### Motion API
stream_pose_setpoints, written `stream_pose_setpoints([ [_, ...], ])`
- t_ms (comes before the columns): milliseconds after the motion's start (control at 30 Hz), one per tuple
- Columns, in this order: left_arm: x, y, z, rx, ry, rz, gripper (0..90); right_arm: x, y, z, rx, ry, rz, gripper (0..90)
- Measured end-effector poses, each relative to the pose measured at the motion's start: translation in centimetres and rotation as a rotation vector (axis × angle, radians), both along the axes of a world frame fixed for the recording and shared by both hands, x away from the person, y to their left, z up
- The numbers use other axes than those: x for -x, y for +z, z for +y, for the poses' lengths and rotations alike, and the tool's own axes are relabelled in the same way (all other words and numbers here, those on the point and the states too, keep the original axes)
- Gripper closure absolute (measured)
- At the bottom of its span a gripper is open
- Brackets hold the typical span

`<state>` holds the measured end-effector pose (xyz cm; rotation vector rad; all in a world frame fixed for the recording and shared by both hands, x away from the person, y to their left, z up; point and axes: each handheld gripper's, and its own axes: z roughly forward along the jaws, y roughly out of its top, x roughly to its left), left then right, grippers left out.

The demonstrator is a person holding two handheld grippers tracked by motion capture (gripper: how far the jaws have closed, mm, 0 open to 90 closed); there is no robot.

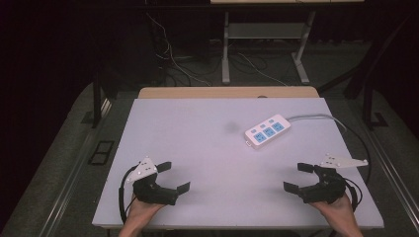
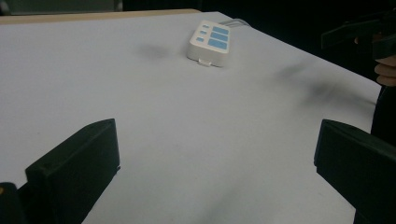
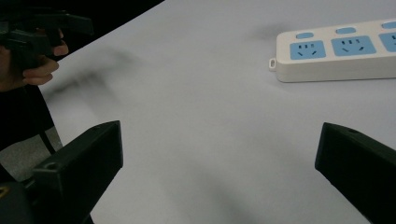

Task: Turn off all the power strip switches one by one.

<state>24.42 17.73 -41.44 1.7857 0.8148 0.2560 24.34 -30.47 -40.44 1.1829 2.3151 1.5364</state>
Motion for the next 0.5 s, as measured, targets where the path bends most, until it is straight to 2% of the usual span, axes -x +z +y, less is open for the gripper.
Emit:
stream_pose_setpoints([
  [500,-0.08,-0.19,-0.26,-0.022,-0.017,0.001,0.0,-0.17,-0.42,0.28,0.023,0.017,0.026,0.7],
])
